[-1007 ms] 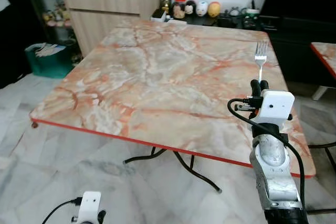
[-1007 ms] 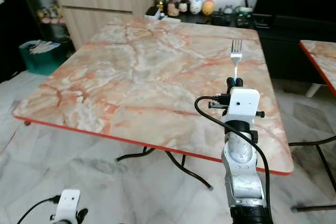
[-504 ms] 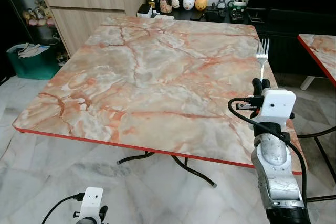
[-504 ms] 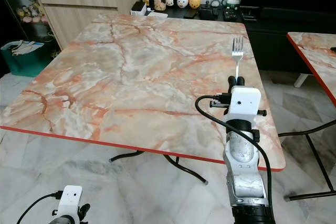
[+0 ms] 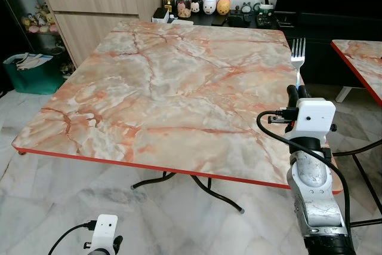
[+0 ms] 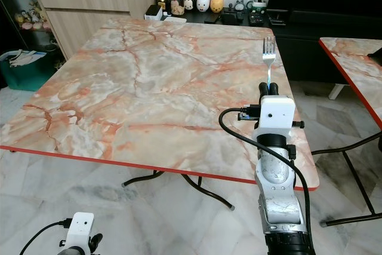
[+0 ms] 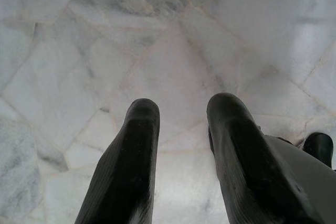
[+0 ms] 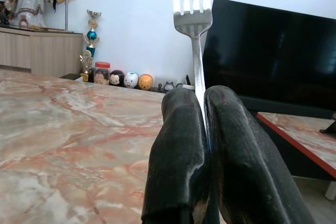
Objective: Setting the table
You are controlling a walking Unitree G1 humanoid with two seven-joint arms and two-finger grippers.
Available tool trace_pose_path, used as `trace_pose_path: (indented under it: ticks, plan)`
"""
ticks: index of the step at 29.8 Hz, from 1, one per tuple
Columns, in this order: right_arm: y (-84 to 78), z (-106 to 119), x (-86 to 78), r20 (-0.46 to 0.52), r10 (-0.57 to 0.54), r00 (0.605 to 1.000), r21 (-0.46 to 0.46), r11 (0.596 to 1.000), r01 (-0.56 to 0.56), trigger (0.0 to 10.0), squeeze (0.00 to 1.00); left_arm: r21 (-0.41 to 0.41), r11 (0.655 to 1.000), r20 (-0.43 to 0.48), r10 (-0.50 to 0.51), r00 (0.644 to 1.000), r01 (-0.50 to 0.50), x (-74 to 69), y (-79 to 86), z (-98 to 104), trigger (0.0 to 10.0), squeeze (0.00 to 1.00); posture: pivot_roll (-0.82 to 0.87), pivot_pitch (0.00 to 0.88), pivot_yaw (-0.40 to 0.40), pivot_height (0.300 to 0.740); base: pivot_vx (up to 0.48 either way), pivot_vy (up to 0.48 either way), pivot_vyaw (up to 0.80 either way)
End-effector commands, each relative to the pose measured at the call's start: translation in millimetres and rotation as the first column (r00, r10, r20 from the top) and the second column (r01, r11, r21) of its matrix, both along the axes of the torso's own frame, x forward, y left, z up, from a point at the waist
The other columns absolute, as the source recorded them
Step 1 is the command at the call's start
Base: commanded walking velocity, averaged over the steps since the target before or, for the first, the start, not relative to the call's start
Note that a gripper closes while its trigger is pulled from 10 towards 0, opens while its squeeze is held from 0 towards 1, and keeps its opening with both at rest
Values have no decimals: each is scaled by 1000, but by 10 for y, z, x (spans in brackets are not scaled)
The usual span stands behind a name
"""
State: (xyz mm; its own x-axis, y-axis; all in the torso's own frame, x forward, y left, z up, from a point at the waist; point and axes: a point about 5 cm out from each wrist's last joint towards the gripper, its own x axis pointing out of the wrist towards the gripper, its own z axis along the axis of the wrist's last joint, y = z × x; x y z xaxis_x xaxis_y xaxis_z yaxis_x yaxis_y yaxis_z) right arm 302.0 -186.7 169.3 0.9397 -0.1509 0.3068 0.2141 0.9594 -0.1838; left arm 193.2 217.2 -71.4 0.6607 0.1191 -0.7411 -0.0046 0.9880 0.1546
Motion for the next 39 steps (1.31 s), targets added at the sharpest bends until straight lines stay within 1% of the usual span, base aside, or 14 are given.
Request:
trace_pose_path:
  ticks: [1, 6, 15, 23, 30, 35, 39]
  plan:
    - [24, 124, 9, 53, 9, 999, -15, 1000, -8, 10000, 0, -3, 1000, -29, -2, 1000, 2, -70, 1, -40, 10000, 0, 71, 0, -27, 707, 0, -262, 0]
    - [-4, 132, 9, 55, 1, 999, -22, 1000, 0, 10000, 0, 1, 1000, -45, -9, 999, 9, -105, -3, -60, 10000, 0, 69, 0, -29, 707, 0, -302, 0]
    - [-11, 145, 15, 58, 3, 998, -28, 1000, -2, 10000, 0, -3, 1000, -61, -8, 998, 8, -149, -13, -85, 10000, 0, 71, 0, -33, 707, 0, -343, 0]
    - [-27, 155, 15, 62, 4, 998, -31, 1000, -2, 10000, 0, -3, 1000, -70, -14, 997, 14, -169, -12, -95, 10000, 0, 68, 0, -33, 707, 0, -346, 0]
    - [-6, 133, 9, 52, 13, 999, -26, 1000, -11, 10000, 0, 1, 1000, -84, -17, 996, 17, -203, 2, -109, 10000, 0, 67, 0, -32, 707, 0, -341, 0]
    - [13, 99, 1, 39, 29, 999, -16, 999, -29, 10000, 0, 4, 1000, -109, -17, 994, 18, -274, 22, -138, 10000, 0, 65, 0, -29, 707, 0, -335, 0]
    - [19, 96, 1, 36, 33, 999, -15, 999, -32, 10000, 0, 6, 1000, -116, -16, 993, 17, -294, 33, -145, 10000, 0, 63, 0, -27, 707, 0, -334, 0]
